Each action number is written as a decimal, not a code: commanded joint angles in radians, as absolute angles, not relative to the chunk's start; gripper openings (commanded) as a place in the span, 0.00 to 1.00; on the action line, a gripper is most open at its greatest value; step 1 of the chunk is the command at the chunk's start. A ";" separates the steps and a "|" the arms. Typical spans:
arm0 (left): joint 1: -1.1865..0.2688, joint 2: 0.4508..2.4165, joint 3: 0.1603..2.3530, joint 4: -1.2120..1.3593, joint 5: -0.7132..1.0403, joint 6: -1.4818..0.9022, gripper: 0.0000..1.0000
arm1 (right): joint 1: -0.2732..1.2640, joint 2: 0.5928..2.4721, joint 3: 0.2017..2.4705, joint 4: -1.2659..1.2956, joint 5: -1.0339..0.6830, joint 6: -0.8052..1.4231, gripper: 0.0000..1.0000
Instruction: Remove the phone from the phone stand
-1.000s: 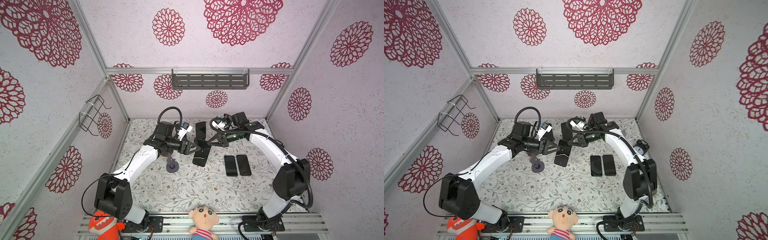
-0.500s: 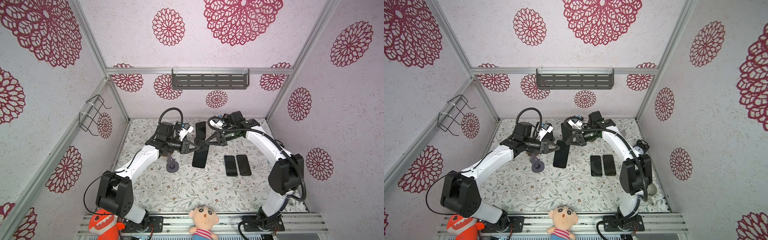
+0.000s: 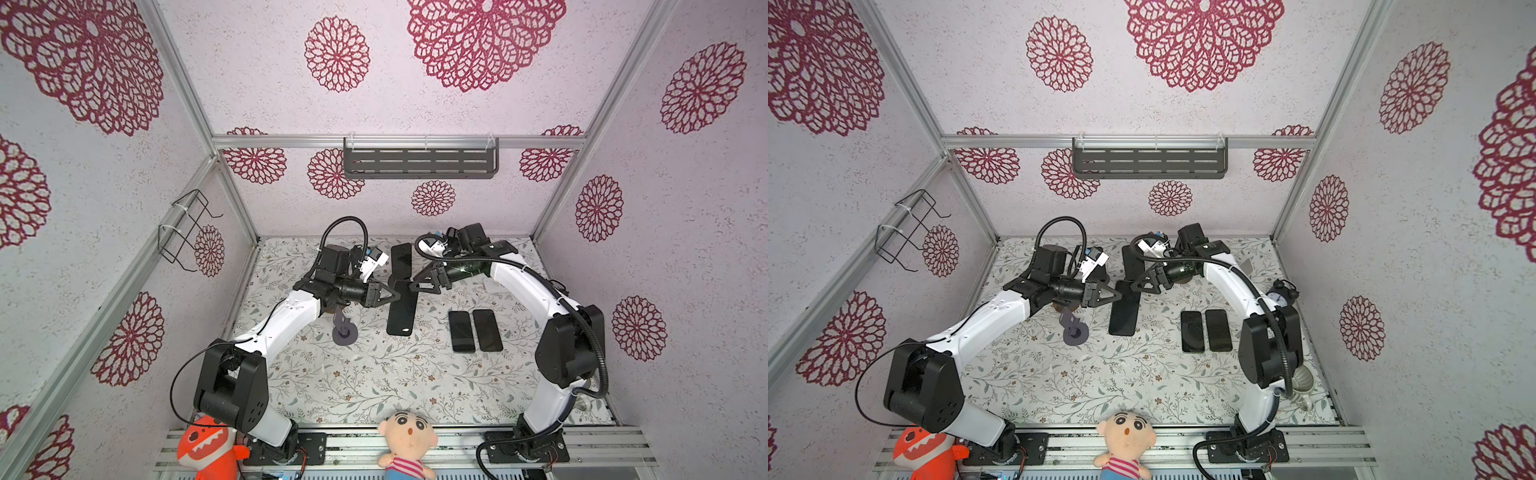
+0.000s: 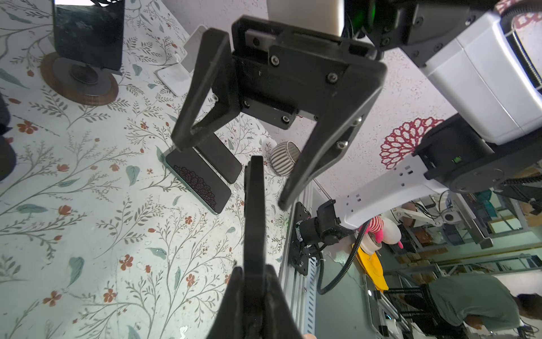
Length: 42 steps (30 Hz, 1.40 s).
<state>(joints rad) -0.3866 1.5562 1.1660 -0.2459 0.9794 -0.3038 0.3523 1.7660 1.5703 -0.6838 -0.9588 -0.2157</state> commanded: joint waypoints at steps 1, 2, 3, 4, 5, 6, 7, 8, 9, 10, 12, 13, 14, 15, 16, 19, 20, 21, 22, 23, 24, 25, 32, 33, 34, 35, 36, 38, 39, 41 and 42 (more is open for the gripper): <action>-0.390 1.543 1.132 -0.090 0.913 -0.403 0.00 | 0.342 1.625 1.507 -0.543 -0.667 0.000 0.83; -0.391 1.538 1.120 -0.060 0.883 -0.432 0.00 | 0.344 1.594 1.474 -0.523 -0.608 0.046 0.84; -0.390 1.531 1.107 -0.032 0.848 -0.459 0.00 | 0.348 1.564 1.443 -0.504 -0.564 0.089 0.84; -0.390 1.526 1.097 -0.014 0.804 -0.481 0.00 | 0.356 1.536 1.414 -0.484 -0.500 0.130 0.85; -0.391 1.522 1.086 -0.008 0.740 -0.514 0.00 | 0.372 1.506 1.379 -0.462 -0.429 0.166 0.85; -0.393 1.520 1.080 -0.008 0.693 -0.533 0.00 | 0.397 1.479 1.351 -0.441 -0.359 0.190 0.85; -0.392 1.519 1.078 -0.014 0.662 -0.546 0.00 | 0.425 1.457 1.322 -0.421 -0.300 0.210 0.85; -0.394 1.517 1.077 -0.018 0.630 -0.564 0.00 | 0.459 1.436 1.298 -0.405 -0.247 0.224 0.86; -0.399 1.511 1.072 -0.018 0.593 -0.583 0.00 | 0.494 1.424 1.284 -0.397 -0.202 0.238 0.87; -0.405 1.508 1.068 -0.020 0.561 -0.597 0.00 | 0.521 1.418 1.277 -0.389 -0.180 0.253 0.88; -0.418 1.497 1.060 -0.029 0.508 -0.606 0.00 | 0.582 1.409 1.262 -0.369 -0.138 0.289 0.90; -0.424 1.493 1.058 -0.037 0.479 -0.609 0.00 | 0.609 1.406 1.253 -0.355 -0.125 0.299 0.92; -0.429 1.487 1.055 -0.041 0.459 -0.611 0.00 | 0.635 1.401 1.240 -0.334 -0.117 0.309 0.93; -0.435 1.482 1.049 -0.037 0.451 -0.614 0.00 | 0.663 1.402 1.233 -0.320 -0.114 0.317 0.94; -0.436 1.478 1.045 -0.030 0.448 -0.621 0.00 | 0.681 1.404 1.227 -0.310 -0.108 0.318 0.95; -0.436 1.474 1.031 0.001 0.456 -0.655 0.00 | 0.717 1.423 1.214 -0.284 -0.116 0.339 0.97; -0.436 1.473 1.028 0.007 0.460 -0.663 0.00 | 0.725 1.432 1.210 -0.269 -0.122 0.347 0.97; -0.436 1.474 1.028 0.009 0.462 -0.668 0.00 | 0.732 1.443 1.206 -0.253 -0.124 0.354 0.97; -0.436 1.474 1.026 0.011 0.466 -0.673 0.00 | 0.740 1.451 1.203 -0.240 -0.124 0.356 0.97; -0.437 1.475 1.025 0.015 0.472 -0.677 0.00 | 0.746 1.463 1.197 -0.222 -0.125 0.357 0.98; -0.437 1.475 1.024 0.018 0.473 -0.681 0.00 | 0.751 1.478 1.195 -0.210 -0.129 0.360 0.98; -0.437 1.474 1.023 0.020 0.472 -0.682 0.00 | 0.755 1.491 1.195 -0.202 -0.135 0.363 0.98; -0.436 1.474 1.020 0.036 0.500 -0.685 0.00 | 0.765 1.561 1.199 -0.153 -0.129 0.369 0.99; -0.436 1.473 1.019 0.040 0.504 -0.684 0.00 | 0.765 1.566 1.198 -0.142 -0.129 0.372 0.99; -0.436 1.475 1.019 0.043 0.509 -0.686 0.00 | 0.765 1.570 1.198 -0.134 -0.129 0.376 0.99; -0.436 1.475 1.019 0.043 0.511 -0.687 0.00 | 0.765 1.576 1.198 -0.127 -0.130 0.382 0.98; -0.436 1.475 1.019 0.043 0.511 -0.687 0.00 | 0.765 1.581 1.198 -0.118 -0.132 0.391 0.96; -0.436 1.476 1.019 0.044 0.511 -0.683 0.00 | 0.765 1.586 1.192 -0.099 -0.128 0.422 0.89; -0.436 1.476 1.018 0.044 0.511 -0.682 0.00 | 0.765 1.589 1.192 -0.097 -0.127 0.431 0.85; -0.436 1.476 1.018 0.043 0.510 -0.681 0.00 | 0.768 1.591 1.190 -0.097 -0.111 0.441 0.80; -0.436 1.476 1.018 0.043 0.509 -0.680 0.00 | 0.769 1.589 1.187 -0.097 -0.108 0.443 0.79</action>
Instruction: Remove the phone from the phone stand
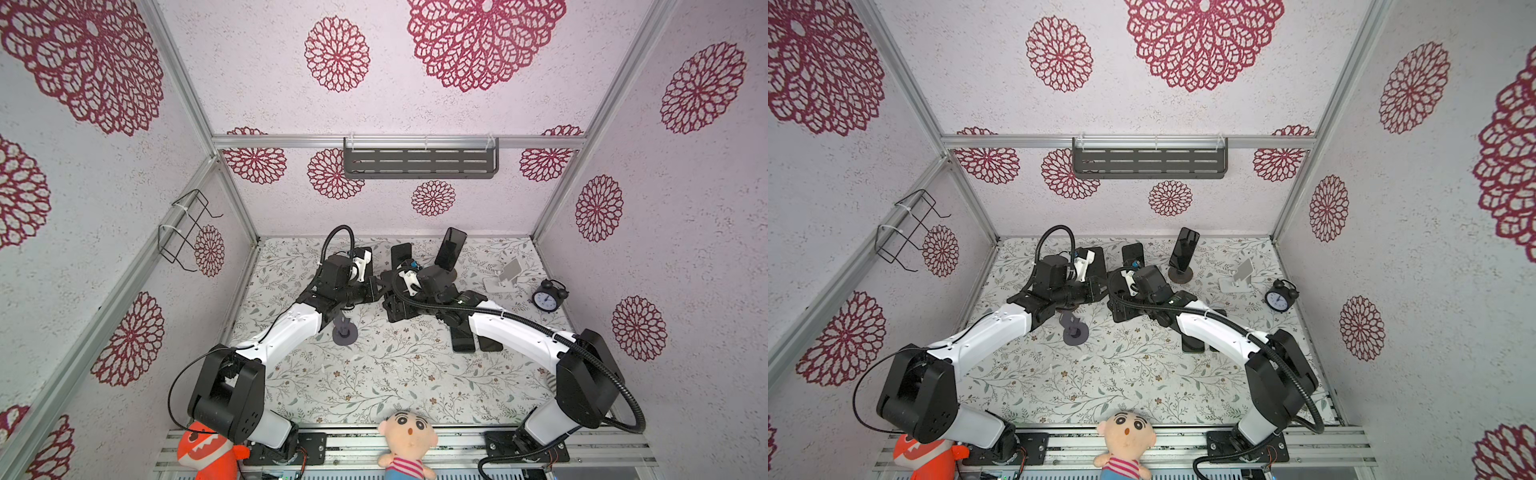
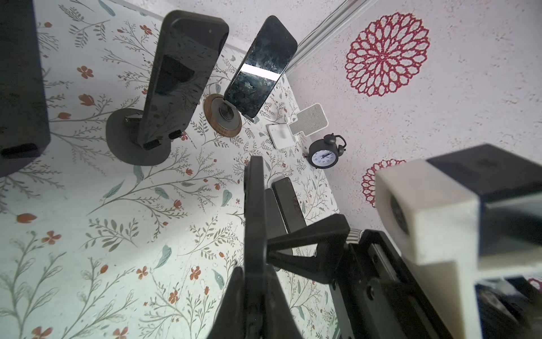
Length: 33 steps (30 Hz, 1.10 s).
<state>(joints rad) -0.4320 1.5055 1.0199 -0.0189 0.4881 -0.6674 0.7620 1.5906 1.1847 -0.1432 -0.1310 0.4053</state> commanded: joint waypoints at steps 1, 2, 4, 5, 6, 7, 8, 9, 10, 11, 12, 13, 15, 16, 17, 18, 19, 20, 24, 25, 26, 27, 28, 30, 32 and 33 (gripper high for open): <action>-0.436 1.475 1.017 0.043 0.508 -0.680 0.00 | 0.769 1.589 1.187 -0.099 -0.105 0.445 0.78; -0.436 1.475 1.019 0.043 0.509 -0.682 0.00 | 0.769 1.592 1.188 -0.102 -0.104 0.447 0.77; -0.436 1.476 1.019 0.043 0.512 -0.684 0.00 | 0.769 1.598 1.190 -0.106 -0.106 0.451 0.76; -0.436 1.475 1.019 0.044 0.515 -0.684 0.00 | 0.769 1.601 1.190 -0.107 -0.106 0.454 0.76; -0.436 1.472 1.019 0.045 0.516 -0.683 0.00 | 0.769 1.604 1.190 -0.107 -0.106 0.455 0.75; -0.436 1.471 1.019 0.044 0.517 -0.682 0.00 | 0.769 1.605 1.191 -0.107 -0.106 0.458 0.73; -0.437 1.468 1.019 0.043 0.515 -0.680 0.00 | 0.769 1.608 1.192 -0.107 -0.105 0.460 0.73; -0.436 1.467 1.019 0.044 0.516 -0.678 0.00 | 0.769 1.609 1.192 -0.109 -0.102 0.462 0.73; -0.436 1.468 1.016 0.044 0.515 -0.677 0.00 | 0.769 1.609 1.193 -0.112 -0.098 0.462 0.73; -0.436 1.468 1.017 0.044 0.514 -0.675 0.00 | 0.768 1.609 1.193 -0.113 -0.094 0.460 0.72; -0.436 1.469 1.017 0.044 0.515 -0.675 0.00 | 0.769 1.609 1.193 -0.115 -0.092 0.460 0.71; -0.436 1.471 1.017 0.044 0.516 -0.674 0.02 | 0.769 1.608 1.192 -0.114 -0.089 0.459 0.69; -0.436 1.475 1.017 0.046 0.523 -0.673 0.09 | 0.769 1.606 1.192 -0.115 -0.088 0.456 0.68; -0.436 1.476 1.019 0.046 0.525 -0.675 0.11 | 0.768 1.606 1.191 -0.118 -0.085 0.456 0.67; -0.437 1.477 1.019 0.047 0.526 -0.677 0.12 | 0.769 1.606 1.191 -0.120 -0.085 0.456 0.66; -0.436 1.476 1.020 0.046 0.529 -0.680 0.14 | 0.769 1.609 1.196 -0.128 -0.084 0.457 0.65; -0.436 1.475 1.020 0.046 0.531 -0.680 0.16 | 0.769 1.609 1.196 -0.132 -0.078 0.459 0.64; -0.436 1.476 1.022 0.046 0.532 -0.679 0.19 | 0.769 1.605 1.192 -0.128 -0.077 0.464 0.62; -0.436 1.476 1.021 0.046 0.533 -0.675 0.33 | 0.769 1.584 1.174 -0.130 -0.061 0.483 0.55; -0.436 1.477 1.022 0.046 0.539 -0.676 0.36 | 0.767 1.580 1.174 -0.138 -0.060 0.489 0.54; -0.436 1.478 1.022 0.046 0.543 -0.677 0.37 | 0.767 1.578 1.173 -0.149 -0.058 0.492 0.52; -0.436 1.479 1.023 0.046 0.546 -0.678 0.38 | 0.766 1.576 1.173 -0.161 -0.056 0.492 0.51; -0.436 1.479 1.023 0.046 0.545 -0.677 0.38 | 0.765 1.571 1.172 -0.174 -0.052 0.490 0.51; -0.436 1.477 1.023 0.042 0.536 -0.675 0.38 | 0.763 1.558 1.161 -0.193 -0.048 0.486 0.51; -0.436 1.473 1.023 0.038 0.532 -0.672 0.38 | 0.754 1.531 1.142 -0.216 -0.040 0.482 0.51; -0.436 1.471 1.022 0.037 0.529 -0.669 0.38 | 0.744 1.518 1.134 -0.236 -0.033 0.481 0.51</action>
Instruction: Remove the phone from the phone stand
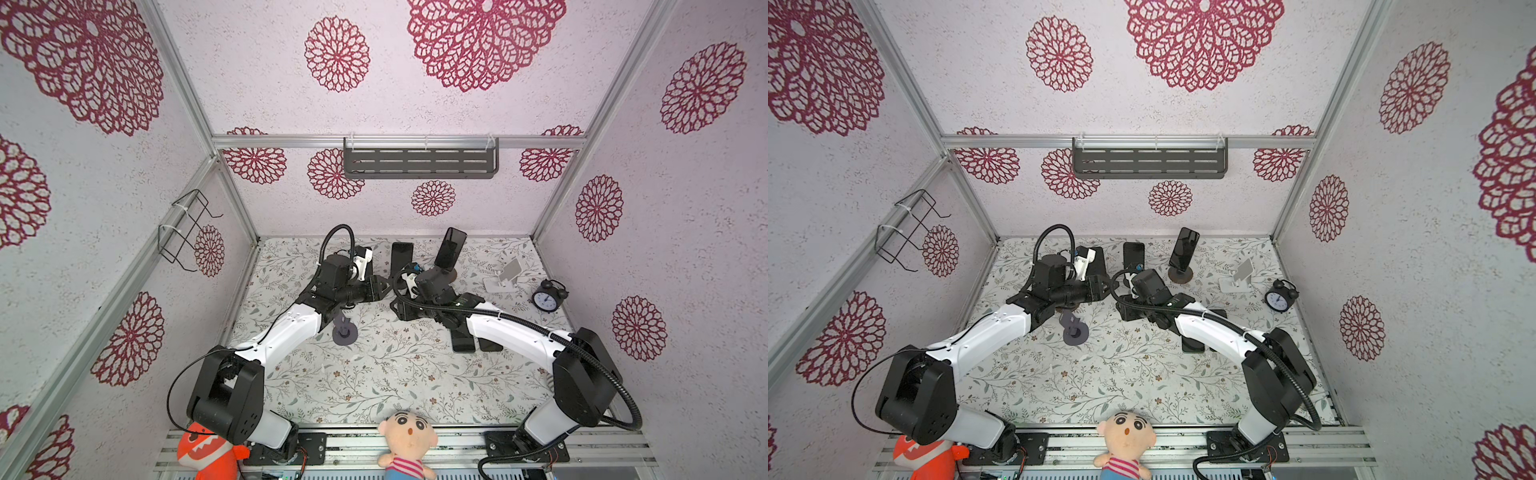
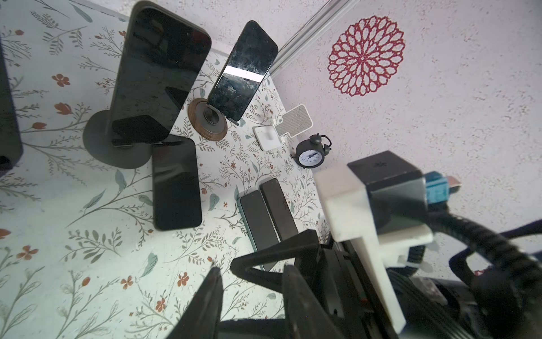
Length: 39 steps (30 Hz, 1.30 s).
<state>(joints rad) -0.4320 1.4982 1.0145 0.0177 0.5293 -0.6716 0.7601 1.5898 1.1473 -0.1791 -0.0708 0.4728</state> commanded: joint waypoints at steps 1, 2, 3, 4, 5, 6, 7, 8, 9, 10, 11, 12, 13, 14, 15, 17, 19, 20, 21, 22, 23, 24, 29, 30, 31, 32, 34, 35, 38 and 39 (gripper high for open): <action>-0.436 1.469 1.025 0.033 0.528 -0.666 0.38 | 0.728 1.500 1.120 -0.256 -0.020 0.482 0.51; -0.436 1.468 1.026 0.028 0.524 -0.662 0.38 | 0.711 1.482 1.104 -0.265 -0.009 0.484 0.51; -0.436 1.466 1.030 0.019 0.520 -0.656 0.38 | 0.692 1.462 1.088 -0.280 0.005 0.494 0.51; -0.436 1.465 1.032 0.009 0.513 -0.649 0.38 | 0.674 1.448 1.082 -0.305 0.040 0.507 0.51; -0.436 1.465 1.035 0.001 0.506 -0.645 0.38 | 0.666 1.444 1.085 -0.338 0.079 0.516 0.51; -0.436 1.463 1.038 -0.005 0.500 -0.638 0.38 | 0.660 1.448 1.093 -0.372 0.112 0.524 0.51; -0.436 1.463 1.041 -0.013 0.496 -0.630 0.38 | 0.660 1.457 1.103 -0.404 0.148 0.529 0.51; -0.437 1.463 1.045 -0.023 0.494 -0.618 0.38 | 0.658 1.466 1.109 -0.425 0.174 0.536 0.51; -0.439 1.464 1.055 -0.048 0.486 -0.591 0.40 | 0.650 1.476 1.115 -0.441 0.193 0.543 0.51; -0.446 1.468 1.073 -0.095 0.463 -0.554 0.42 | 0.637 1.480 1.117 -0.452 0.203 0.551 0.51; -0.454 1.473 1.096 -0.154 0.427 -0.512 0.44 | 0.622 1.478 1.113 -0.452 0.205 0.553 0.51; -0.476 1.479 1.125 -0.230 0.364 -0.460 0.45 | 0.600 1.468 1.104 -0.446 0.200 0.553 0.51; -0.503 1.486 1.150 -0.301 0.292 -0.402 0.48 | 0.577 1.452 1.093 -0.438 0.198 0.554 0.51; -0.529 1.492 1.166 -0.349 0.211 -0.355 0.51 | 0.557 1.437 1.079 -0.429 0.198 0.552 0.51; -0.562 1.505 1.188 -0.399 0.114 -0.324 0.54 | 0.528 1.415 1.061 -0.418 0.195 0.551 0.51; -0.604 1.535 1.229 -0.474 0.001 -0.321 0.62 | 0.479 1.372 1.025 -0.399 0.181 0.546 0.51; -0.636 1.565 1.242 -0.468 -0.069 -0.365 0.69 | 0.436 1.335 0.990 -0.386 0.169 0.536 0.51; -0.654 1.582 1.246 -0.447 -0.106 -0.380 0.72 | 0.423 1.325 0.980 -0.384 0.167 0.531 0.51; -0.681 1.613 1.268 -0.434 -0.157 -0.392 0.75 | 0.408 1.311 0.966 -0.379 0.163 0.524 0.52; -0.710 1.656 1.310 -0.440 -0.211 -0.396 0.78 | 0.395 1.298 0.951 -0.375 0.159 0.517 0.52; -0.732 1.700 1.355 -0.459 -0.250 -0.401 0.82 | 0.386 1.288 0.938 -0.368 0.154 0.513 0.53; -0.751 1.760 1.422 -0.488 -0.289 -0.409 0.86 | 0.376 1.275 0.921 -0.356 0.146 0.507 0.54; -0.789 2.062 1.745 -0.657 -0.308 -0.440 0.99 | 0.342 1.224 0.843 -0.299 0.109 0.491 0.58; -0.793 2.111 1.802 -0.688 -0.310 -0.446 0.98 | 0.337 1.213 0.827 -0.287 0.102 0.489 0.59; -0.796 2.151 1.845 -0.713 -0.312 -0.456 0.98 | 0.332 1.200 0.809 -0.275 0.093 0.487 0.60; -0.798 2.178 1.869 -0.725 -0.313 -0.467 0.98 | 0.326 1.191 0.797 -0.266 0.087 0.484 0.60; -0.797 2.228 1.912 -0.739 -0.316 -0.491 0.97 | 0.312 1.171 0.773 -0.249 0.071 0.482 0.61; -0.798 2.244 1.924 -0.742 -0.320 -0.500 0.97 | 0.308 1.164 0.762 -0.240 0.062 0.483 0.61; -0.798 2.286 1.957 -0.740 -0.331 -0.522 0.98 | 0.296 1.148 0.741 -0.222 0.035 0.479 0.63; -0.798 2.300 1.966 -0.736 -0.332 -0.527 0.97 | 0.293 1.145 0.737 -0.218 0.028 0.476 0.63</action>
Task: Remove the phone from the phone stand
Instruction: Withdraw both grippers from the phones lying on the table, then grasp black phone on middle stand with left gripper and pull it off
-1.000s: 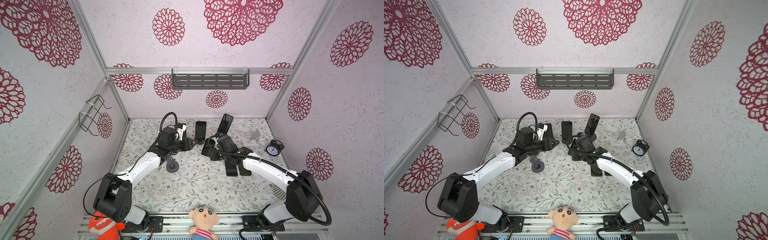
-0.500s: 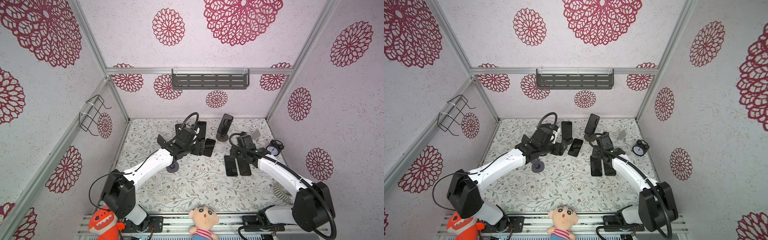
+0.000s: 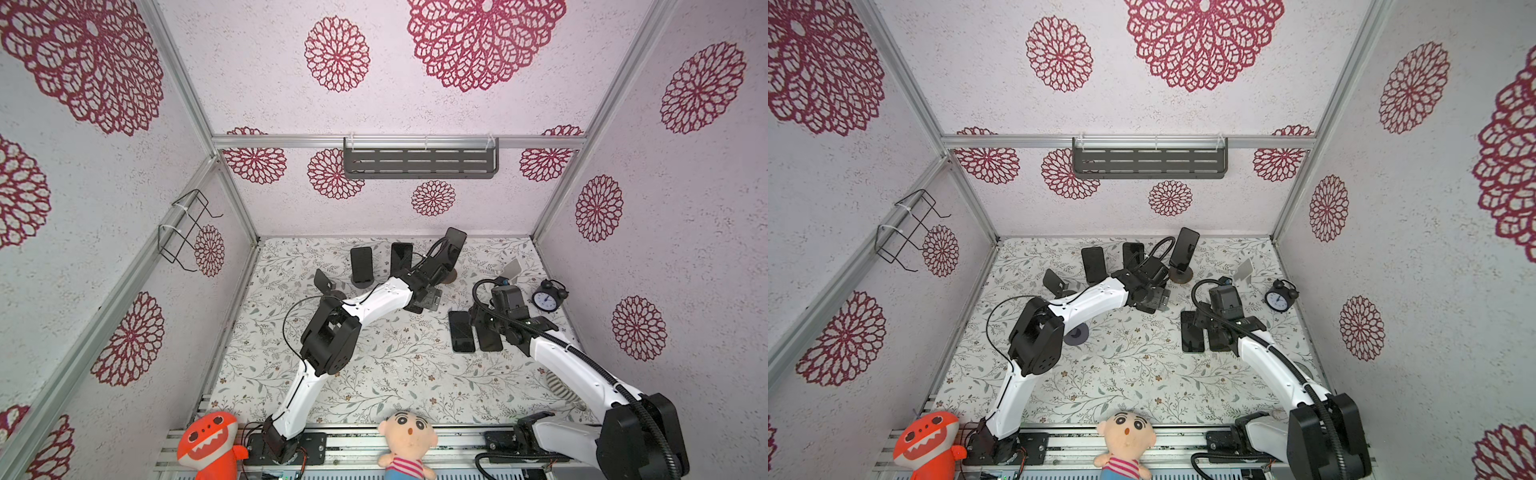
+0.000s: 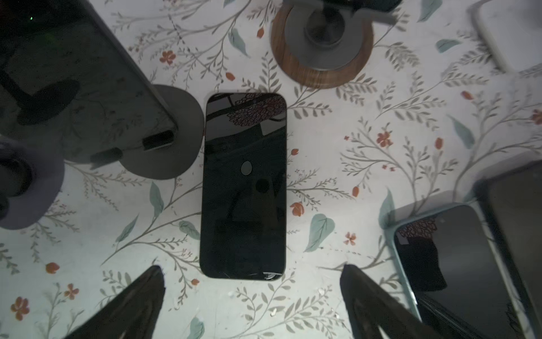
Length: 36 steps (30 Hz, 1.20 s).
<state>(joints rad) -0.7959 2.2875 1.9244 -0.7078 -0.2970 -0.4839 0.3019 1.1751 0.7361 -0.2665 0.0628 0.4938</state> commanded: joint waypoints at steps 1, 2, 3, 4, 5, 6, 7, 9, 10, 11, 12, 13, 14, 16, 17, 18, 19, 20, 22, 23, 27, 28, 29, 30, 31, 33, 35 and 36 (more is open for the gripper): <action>-0.798 2.315 1.974 -0.730 -0.330 -0.532 0.97 | 0.291 1.142 0.735 -0.216 0.023 0.473 0.63; -0.798 2.325 1.979 -0.726 -0.326 -0.536 0.98 | 0.290 1.138 0.733 -0.213 0.020 0.473 0.64; -0.798 2.340 1.987 -0.725 -0.323 -0.538 0.98 | 0.289 1.137 0.730 -0.209 0.016 0.471 0.64; -0.797 2.352 1.995 -0.723 -0.317 -0.541 0.99 | 0.288 1.135 0.729 -0.208 0.015 0.469 0.64; -0.794 2.363 1.999 -0.720 -0.310 -0.543 1.00 | 0.287 1.131 0.726 -0.206 0.013 0.469 0.64; -0.793 2.376 2.007 -0.720 -0.306 -0.544 0.98 | 0.286 1.125 0.722 -0.202 0.012 0.470 0.64; -0.790 2.386 2.014 -0.720 -0.304 -0.544 0.96 | 0.285 1.121 0.719 -0.201 0.012 0.470 0.64; -0.786 2.403 2.023 -0.720 -0.308 -0.549 0.95 | 0.284 1.113 0.713 -0.200 0.012 0.470 0.64; -0.782 2.411 2.028 -0.715 -0.308 -0.551 0.94 | 0.283 1.110 0.709 -0.201 0.011 0.471 0.65; -0.780 2.418 2.032 -0.715 -0.313 -0.555 0.94 | 0.282 1.106 0.705 -0.204 0.010 0.469 0.65; -0.779 2.427 2.038 -0.715 -0.320 -0.554 0.94 | 0.282 1.106 0.703 -0.209 0.011 0.467 0.65; -0.778 2.436 2.044 -0.714 -0.324 -0.555 0.94 | 0.281 1.106 0.701 -0.215 0.010 0.465 0.65; -0.777 2.442 2.046 -0.711 -0.324 -0.557 0.94 | 0.281 1.105 0.700 -0.219 0.011 0.463 0.65; -0.774 2.458 2.053 -0.707 -0.323 -0.561 0.94 | 0.279 1.100 0.694 -0.220 0.011 0.463 0.65; -0.772 2.463 2.054 -0.703 -0.322 -0.564 0.94 | 0.279 1.096 0.694 -0.221 0.009 0.465 0.65; -0.770 2.469 2.054 -0.702 -0.322 -0.567 0.93 | 0.279 1.094 0.692 -0.221 0.010 0.464 0.65; -0.766 2.475 2.054 -0.699 -0.320 -0.568 0.92 | 0.279 1.091 0.690 -0.222 0.010 0.463 0.65; -0.764 2.479 2.054 -0.698 -0.315 -0.569 0.91 | 0.279 1.088 0.689 -0.222 0.011 0.462 0.65; -0.758 2.488 2.059 -0.701 -0.307 -0.572 0.90 | 0.279 1.086 0.689 -0.225 0.015 0.457 0.65; -0.756 2.492 2.060 -0.701 -0.305 -0.574 0.89 | 0.278 1.088 0.689 -0.228 0.017 0.456 0.65; -0.752 2.506 2.068 -0.709 -0.284 -0.575 0.86 | 0.277 1.078 0.686 -0.232 0.017 0.452 0.65; -0.750 2.510 2.072 -0.717 -0.278 -0.578 0.85 | 0.278 1.075 0.685 -0.234 0.020 0.451 0.65; -0.750 2.514 2.076 -0.725 -0.275 -0.580 0.85 | 0.277 1.073 0.687 -0.236 0.023 0.449 0.65; -0.748 2.518 2.081 -0.733 -0.271 -0.586 0.84 | 0.276 1.071 0.687 -0.238 0.025 0.447 0.65; -0.747 2.520 2.079 -0.736 -0.263 -0.590 0.83 | 0.276 1.066 0.688 -0.240 0.027 0.445 0.65; -0.744 2.522 2.077 -0.744 -0.248 -0.594 0.80 | 0.275 1.060 0.689 -0.244 0.030 0.441 0.65; -0.742 2.525 2.079 -0.755 -0.240 -0.599 0.78 | 0.274 1.057 0.691 -0.248 0.035 0.438 0.65; -0.741 2.526 2.077 -0.760 -0.237 -0.600 0.76 | 0.273 1.055 0.691 -0.249 0.035 0.437 0.65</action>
